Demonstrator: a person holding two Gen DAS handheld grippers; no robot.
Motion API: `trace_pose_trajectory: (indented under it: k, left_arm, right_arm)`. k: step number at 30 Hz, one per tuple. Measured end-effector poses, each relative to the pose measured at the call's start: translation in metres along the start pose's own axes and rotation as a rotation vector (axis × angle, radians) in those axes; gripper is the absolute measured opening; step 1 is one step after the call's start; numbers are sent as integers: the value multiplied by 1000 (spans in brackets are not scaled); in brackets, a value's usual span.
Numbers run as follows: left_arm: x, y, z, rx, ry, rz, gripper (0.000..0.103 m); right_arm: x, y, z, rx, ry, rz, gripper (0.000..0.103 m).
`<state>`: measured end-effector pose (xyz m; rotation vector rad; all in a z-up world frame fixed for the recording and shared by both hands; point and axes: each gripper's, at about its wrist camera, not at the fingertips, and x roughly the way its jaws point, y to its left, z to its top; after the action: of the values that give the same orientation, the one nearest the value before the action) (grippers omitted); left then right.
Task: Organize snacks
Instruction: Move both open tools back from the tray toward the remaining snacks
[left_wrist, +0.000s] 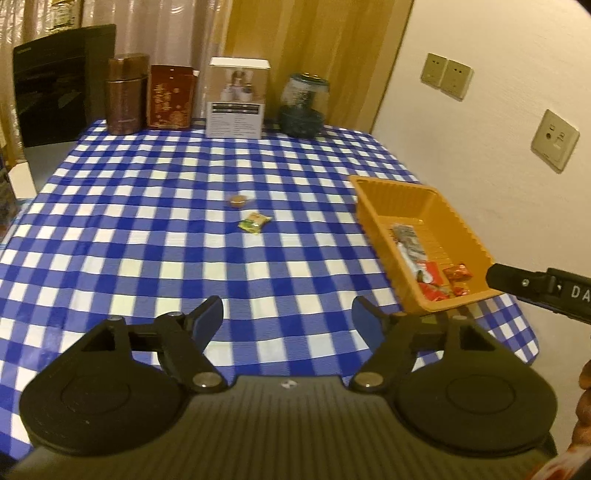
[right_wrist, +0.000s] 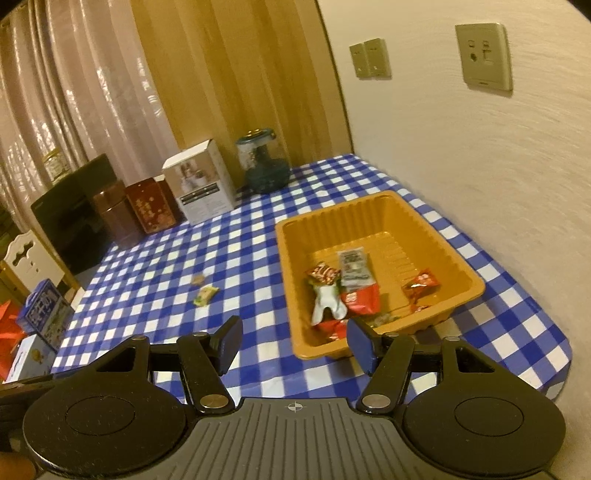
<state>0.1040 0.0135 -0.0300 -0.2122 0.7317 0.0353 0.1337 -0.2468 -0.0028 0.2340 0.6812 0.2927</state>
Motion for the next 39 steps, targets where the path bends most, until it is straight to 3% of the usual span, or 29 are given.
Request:
trace_pose_trajectory:
  k: [13, 22, 29, 39]
  left_arm:
    - [-4, 37, -1, -16, 0, 53, 85]
    - [12, 71, 18, -10, -8, 93, 88]
    - [42, 95, 43, 17, -23, 101, 88]
    - [103, 123, 65, 65, -69, 125, 89]
  right_arm:
    - [6, 30, -4, -45, 7, 31, 63]
    - [32, 59, -5, -100, 19, 63, 63]
    - [76, 84, -4, -146, 37, 87, 63]
    - [174, 104, -8, -184, 94, 95, 63]
